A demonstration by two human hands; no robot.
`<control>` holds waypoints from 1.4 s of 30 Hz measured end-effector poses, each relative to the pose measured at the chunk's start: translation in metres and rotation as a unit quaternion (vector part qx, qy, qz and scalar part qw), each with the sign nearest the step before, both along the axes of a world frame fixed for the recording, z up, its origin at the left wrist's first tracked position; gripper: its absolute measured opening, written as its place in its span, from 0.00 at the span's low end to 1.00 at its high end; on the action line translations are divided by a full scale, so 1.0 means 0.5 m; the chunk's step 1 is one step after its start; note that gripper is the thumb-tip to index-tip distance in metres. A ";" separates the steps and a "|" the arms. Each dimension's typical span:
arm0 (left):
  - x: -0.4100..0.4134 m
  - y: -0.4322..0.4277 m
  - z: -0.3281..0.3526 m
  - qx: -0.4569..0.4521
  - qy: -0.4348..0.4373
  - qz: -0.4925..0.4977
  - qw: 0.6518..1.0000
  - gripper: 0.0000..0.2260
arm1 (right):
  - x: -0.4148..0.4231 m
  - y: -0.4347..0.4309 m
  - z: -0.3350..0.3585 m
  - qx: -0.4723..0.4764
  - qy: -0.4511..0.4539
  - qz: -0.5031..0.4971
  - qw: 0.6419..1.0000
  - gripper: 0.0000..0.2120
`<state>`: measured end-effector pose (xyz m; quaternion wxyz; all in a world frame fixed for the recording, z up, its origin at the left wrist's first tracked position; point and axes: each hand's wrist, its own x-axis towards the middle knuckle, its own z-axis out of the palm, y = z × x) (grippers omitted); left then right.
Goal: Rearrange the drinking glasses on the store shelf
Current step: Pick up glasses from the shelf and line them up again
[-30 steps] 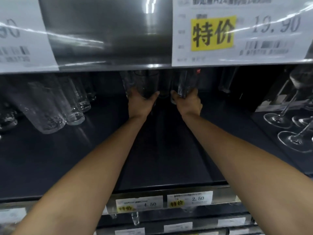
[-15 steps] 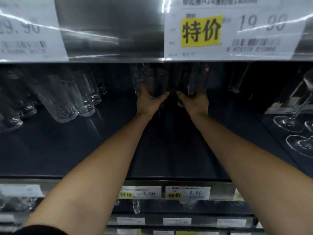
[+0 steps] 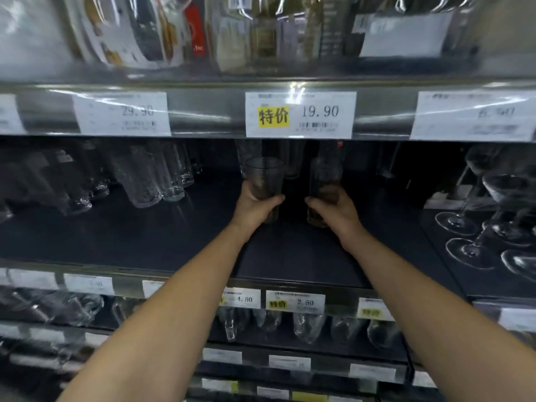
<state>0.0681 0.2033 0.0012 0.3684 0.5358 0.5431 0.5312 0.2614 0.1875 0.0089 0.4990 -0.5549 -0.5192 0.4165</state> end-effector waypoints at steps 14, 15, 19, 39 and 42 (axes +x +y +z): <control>0.002 -0.324 0.084 -0.067 -0.232 0.004 0.971 0.31 | 0.001 -0.233 0.072 -0.054 0.229 0.163 0.958 0.18; -0.007 -0.349 0.077 -0.071 -0.232 0.015 0.970 0.33 | -0.006 -0.254 0.074 -0.057 0.241 0.176 0.953 0.22; -0.041 -0.463 0.075 -0.071 -0.239 0.055 0.967 0.31 | -0.060 -0.330 0.069 -0.065 0.223 0.245 0.941 0.29; -0.486 -0.832 0.097 0.019 -0.200 0.359 0.912 0.37 | -0.654 -0.534 0.063 -0.078 0.124 0.463 0.874 0.25; -0.575 -0.842 0.090 0.004 -0.194 0.351 0.916 0.41 | -0.739 -0.548 0.071 -0.065 0.116 0.462 0.877 0.29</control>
